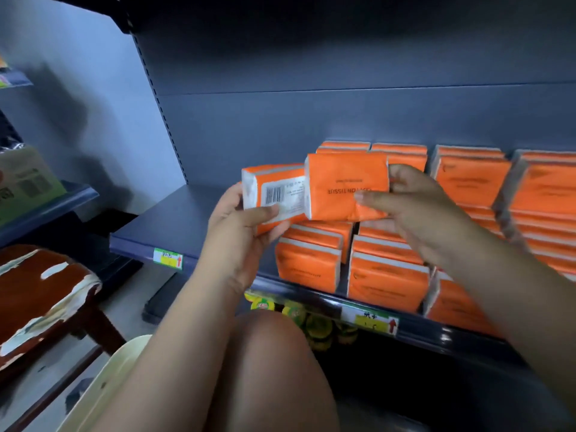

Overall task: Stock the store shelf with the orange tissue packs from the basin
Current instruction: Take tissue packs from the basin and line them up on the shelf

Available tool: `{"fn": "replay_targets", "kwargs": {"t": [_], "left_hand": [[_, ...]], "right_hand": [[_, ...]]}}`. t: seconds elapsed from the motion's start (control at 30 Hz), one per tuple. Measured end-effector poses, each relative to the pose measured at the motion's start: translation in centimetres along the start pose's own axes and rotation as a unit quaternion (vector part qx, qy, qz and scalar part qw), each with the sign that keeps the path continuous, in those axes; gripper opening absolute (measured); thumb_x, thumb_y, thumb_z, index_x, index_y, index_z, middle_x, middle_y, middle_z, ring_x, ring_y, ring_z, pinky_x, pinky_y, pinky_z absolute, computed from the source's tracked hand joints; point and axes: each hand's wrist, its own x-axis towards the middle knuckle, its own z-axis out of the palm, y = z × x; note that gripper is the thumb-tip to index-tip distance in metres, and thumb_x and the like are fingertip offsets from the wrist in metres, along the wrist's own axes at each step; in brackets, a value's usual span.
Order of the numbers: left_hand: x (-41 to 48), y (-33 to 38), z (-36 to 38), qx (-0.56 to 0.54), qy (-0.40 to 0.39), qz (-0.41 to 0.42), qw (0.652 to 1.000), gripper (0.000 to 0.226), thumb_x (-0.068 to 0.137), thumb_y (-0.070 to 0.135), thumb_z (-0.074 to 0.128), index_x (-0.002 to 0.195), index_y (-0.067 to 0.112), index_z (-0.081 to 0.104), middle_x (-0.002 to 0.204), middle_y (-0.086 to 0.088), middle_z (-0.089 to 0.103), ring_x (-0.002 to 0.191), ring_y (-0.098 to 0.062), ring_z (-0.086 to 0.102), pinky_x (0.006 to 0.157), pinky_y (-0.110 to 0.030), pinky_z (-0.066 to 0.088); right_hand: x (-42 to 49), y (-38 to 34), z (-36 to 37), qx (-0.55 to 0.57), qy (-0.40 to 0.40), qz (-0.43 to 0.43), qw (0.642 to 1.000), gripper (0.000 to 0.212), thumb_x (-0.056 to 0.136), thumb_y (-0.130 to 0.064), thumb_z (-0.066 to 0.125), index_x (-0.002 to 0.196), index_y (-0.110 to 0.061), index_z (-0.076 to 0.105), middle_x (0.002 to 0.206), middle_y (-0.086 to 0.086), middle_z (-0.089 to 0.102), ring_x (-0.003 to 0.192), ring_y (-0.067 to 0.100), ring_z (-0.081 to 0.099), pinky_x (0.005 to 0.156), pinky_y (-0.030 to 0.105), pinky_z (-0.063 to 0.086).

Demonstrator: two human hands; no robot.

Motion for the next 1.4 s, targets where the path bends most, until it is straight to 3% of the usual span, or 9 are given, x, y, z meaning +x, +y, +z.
{"fn": "replay_targets", "kwargs": {"t": [0.2,0.33,0.5,0.63,0.77,0.9,1.13,1.3,1.4], "left_hand": [[3.5,0.4,4.9,-0.118,0.007,-0.001,0.993,0.048,0.103,0.038,0.053,0.139,0.007,0.061,0.13,-0.011,0.071,0.119,-0.025,0.07,0.093,-0.038,0.06],[6.1,-0.6,5.8,-0.074,0.01,0.046,0.996,0.048,0.087,0.02,0.076,0.122,-0.011,0.066,0.124,-0.027,0.069,0.117,-0.036,0.07,0.112,-0.052,0.048],[8.3,-2.5,4.7,-0.007,0.076,0.063,0.995,0.01,0.067,0.023,0.087,0.076,0.019,0.082,0.118,-0.008,0.075,0.121,-0.026,0.068,0.114,-0.048,0.046],[8.9,-3.2,4.5,-0.003,0.06,0.079,0.995,0.048,0.069,0.004,0.085,0.114,0.018,0.074,0.12,-0.009,0.075,0.113,-0.029,0.072,0.107,-0.049,0.052],[9.7,-3.7,4.3,-0.034,0.073,0.063,0.995,0.072,0.061,-0.004,0.083,0.127,0.016,0.062,0.125,-0.017,0.071,0.111,-0.03,0.072,0.104,-0.046,0.055],[10.0,-4.3,4.3,-0.034,0.041,0.061,0.997,0.068,0.073,-0.016,0.075,0.136,0.004,0.059,0.133,-0.023,0.067,0.122,-0.038,0.066,0.103,-0.049,0.055],[10.1,-4.6,5.2,-0.009,-0.003,0.064,0.998,0.064,0.081,-0.02,0.066,0.135,0.014,0.061,0.127,-0.013,0.071,0.109,-0.025,0.071,0.085,-0.038,0.059],[10.1,-5.0,6.4,0.054,-0.046,0.102,0.992,0.057,0.072,-0.003,0.078,0.121,0.024,0.07,0.123,-0.013,0.072,0.121,-0.035,0.066,0.106,-0.058,0.051],[9.4,-5.0,8.2,0.046,-0.047,0.095,0.993,0.052,0.071,-0.001,0.076,0.118,0.017,0.065,0.114,-0.012,0.073,0.105,-0.029,0.071,0.099,-0.055,0.053]], "right_hand": [[1.3,-0.7,-4.6,0.104,0.057,0.005,0.993,0.024,0.096,-0.015,0.069,0.118,-0.022,0.063,0.112,0.008,0.073,0.096,0.035,0.076,0.085,0.048,0.062],[2.6,-0.2,-5.6,0.128,0.08,0.021,0.988,0.021,0.096,-0.017,0.07,0.114,-0.028,0.07,0.116,-0.001,0.076,0.097,0.028,0.077,0.085,0.041,0.061],[4.4,0.0,-5.8,0.121,0.103,0.002,0.987,0.025,0.093,-0.018,0.074,0.116,-0.028,0.069,0.11,-0.008,0.077,0.097,0.023,0.077,0.084,0.038,0.061],[5.4,0.7,-5.3,0.101,0.108,0.004,0.989,0.039,0.09,-0.015,0.077,0.127,-0.018,0.065,0.111,-0.002,0.077,0.097,0.02,0.077,0.086,0.036,0.062],[6.1,0.9,-5.2,0.111,0.119,0.003,0.987,0.043,0.088,-0.008,0.079,0.128,-0.012,0.064,0.109,0.006,0.078,0.097,0.02,0.077,0.08,0.034,0.063],[6.8,1.3,-5.9,0.094,0.134,-0.001,0.987,0.039,0.086,-0.007,0.079,0.123,-0.007,0.069,0.109,0.009,0.078,0.101,0.021,0.076,0.088,0.036,0.061],[6.4,0.7,-7.4,0.116,0.183,0.001,0.976,0.023,0.083,-0.005,0.081,0.103,-0.013,0.071,0.101,0.006,0.079,0.096,0.018,0.077,0.082,0.032,0.061],[6.0,0.8,-9.0,0.125,0.206,-0.006,0.971,0.024,0.082,-0.006,0.083,0.086,-0.02,0.063,0.098,0.006,0.079,0.095,0.021,0.077,0.089,0.043,0.061],[5.6,0.6,-10.0,0.121,0.21,-0.029,0.97,0.039,0.077,-0.013,0.086,0.111,-0.01,0.068,0.107,0.009,0.078,0.1,0.025,0.076,0.095,0.053,0.058]]}}
